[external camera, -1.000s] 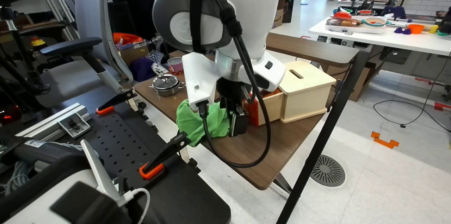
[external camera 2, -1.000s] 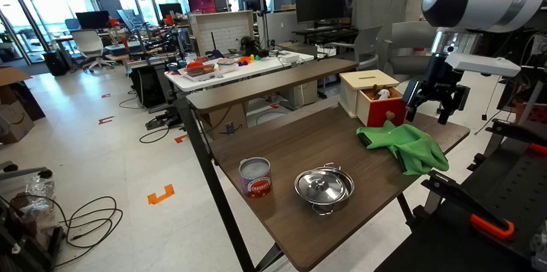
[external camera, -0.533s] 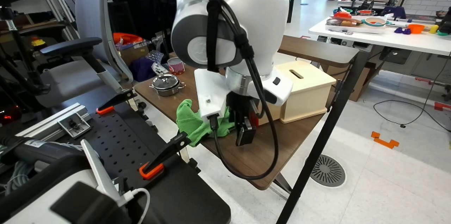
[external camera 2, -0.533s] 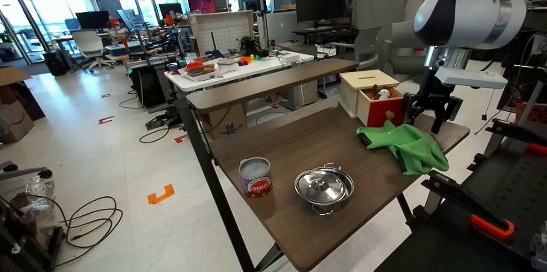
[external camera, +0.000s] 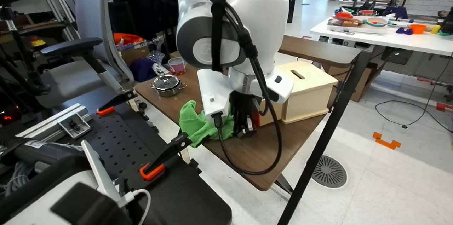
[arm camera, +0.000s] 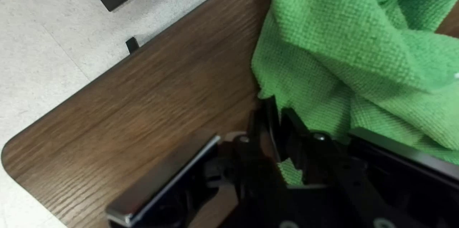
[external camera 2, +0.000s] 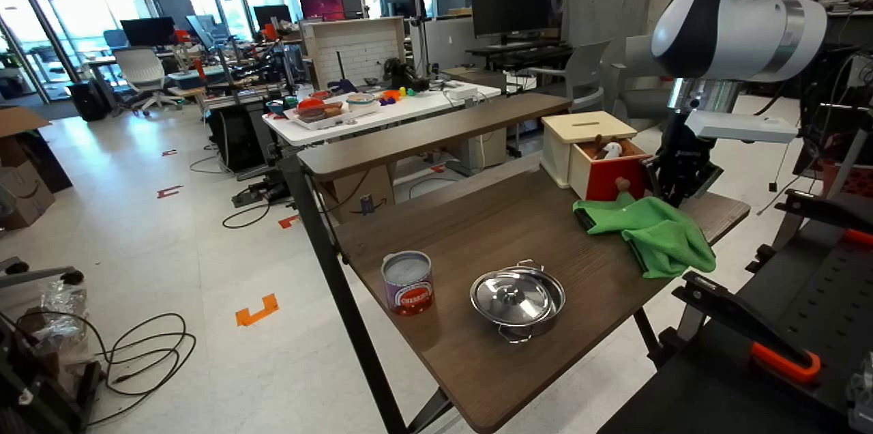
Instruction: Fold the green towel
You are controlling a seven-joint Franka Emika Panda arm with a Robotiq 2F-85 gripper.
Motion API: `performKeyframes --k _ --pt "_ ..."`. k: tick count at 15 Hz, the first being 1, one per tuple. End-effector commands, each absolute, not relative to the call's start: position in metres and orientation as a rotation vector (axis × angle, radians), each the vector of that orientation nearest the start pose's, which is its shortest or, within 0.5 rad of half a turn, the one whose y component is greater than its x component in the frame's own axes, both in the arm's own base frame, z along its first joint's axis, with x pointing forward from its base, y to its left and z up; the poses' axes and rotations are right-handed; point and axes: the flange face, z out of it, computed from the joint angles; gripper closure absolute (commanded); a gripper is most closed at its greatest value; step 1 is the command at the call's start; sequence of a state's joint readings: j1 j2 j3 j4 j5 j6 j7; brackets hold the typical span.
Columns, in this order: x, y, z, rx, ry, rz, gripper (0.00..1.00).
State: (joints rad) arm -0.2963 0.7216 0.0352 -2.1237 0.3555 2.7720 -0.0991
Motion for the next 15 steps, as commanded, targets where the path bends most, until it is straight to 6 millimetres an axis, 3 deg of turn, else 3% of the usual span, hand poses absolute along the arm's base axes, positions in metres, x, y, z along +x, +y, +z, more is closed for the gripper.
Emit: performKeyframes --k 1,7,15 --pt "0.524 -0.148 0.054 -2.925 0.742 0.045 1.0" --pt "0.515 -0.145 0.078 -2.912 0.722 0.033 0.99" --pt "0.484 -0.098 0.159 -2.902 0.55 -0.058 0.99"
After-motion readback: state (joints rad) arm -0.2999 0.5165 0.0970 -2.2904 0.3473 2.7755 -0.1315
